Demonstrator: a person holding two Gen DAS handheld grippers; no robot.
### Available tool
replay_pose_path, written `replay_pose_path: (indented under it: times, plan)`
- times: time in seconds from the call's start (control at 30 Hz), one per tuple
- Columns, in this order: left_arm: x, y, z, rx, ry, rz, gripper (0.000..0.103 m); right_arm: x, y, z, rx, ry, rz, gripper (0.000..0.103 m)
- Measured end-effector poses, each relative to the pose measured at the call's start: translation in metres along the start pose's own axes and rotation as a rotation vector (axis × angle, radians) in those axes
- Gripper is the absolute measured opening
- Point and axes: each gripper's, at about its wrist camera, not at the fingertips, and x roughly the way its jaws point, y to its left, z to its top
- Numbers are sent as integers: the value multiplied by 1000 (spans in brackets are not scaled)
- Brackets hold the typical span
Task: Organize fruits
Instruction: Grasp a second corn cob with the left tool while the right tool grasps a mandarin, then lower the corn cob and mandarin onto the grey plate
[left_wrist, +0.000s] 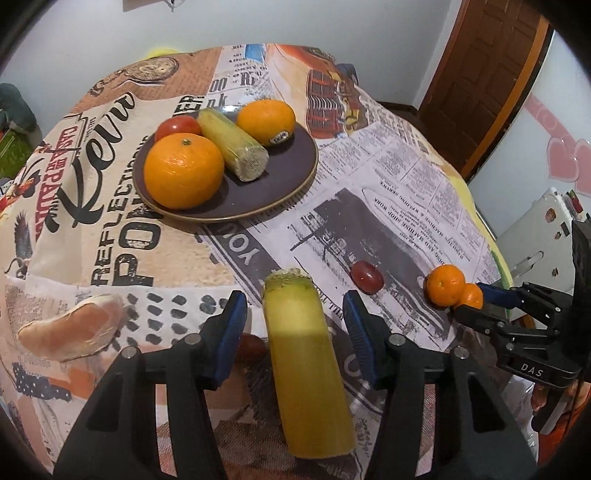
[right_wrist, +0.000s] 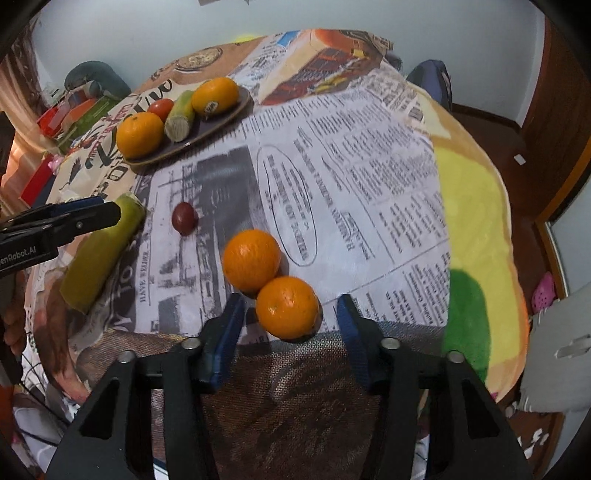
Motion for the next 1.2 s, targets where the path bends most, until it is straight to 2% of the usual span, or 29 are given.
replay_pose_path:
  times: [0.07,0.13,0.2,0.43,0.67,0.9,1.2]
  plan:
    - [6,-1,1,6,11,1,50,2,-2,-1,7,0,7,39]
    - [11,-2,1,9,24,-2,44,0,-2,-2,8,-9,19,32]
    - [14,-1,1,10,24,10,39,0,-1,-1,7,-9,29,32]
    - [8,7,2,-21,10,-27,38,-3,-4,1,17,-37,26,31]
    - [-32,8,10,-29,-94,-42,37,-27,-4,15,18,-119,4,31]
    - [-79,15,19,-45,-198,-69,35,-47,11,38,-8,-208,22,31]
    - [-107,42,35,-94,-290,-28,34,-53,38,68,-55,-273,60,31]
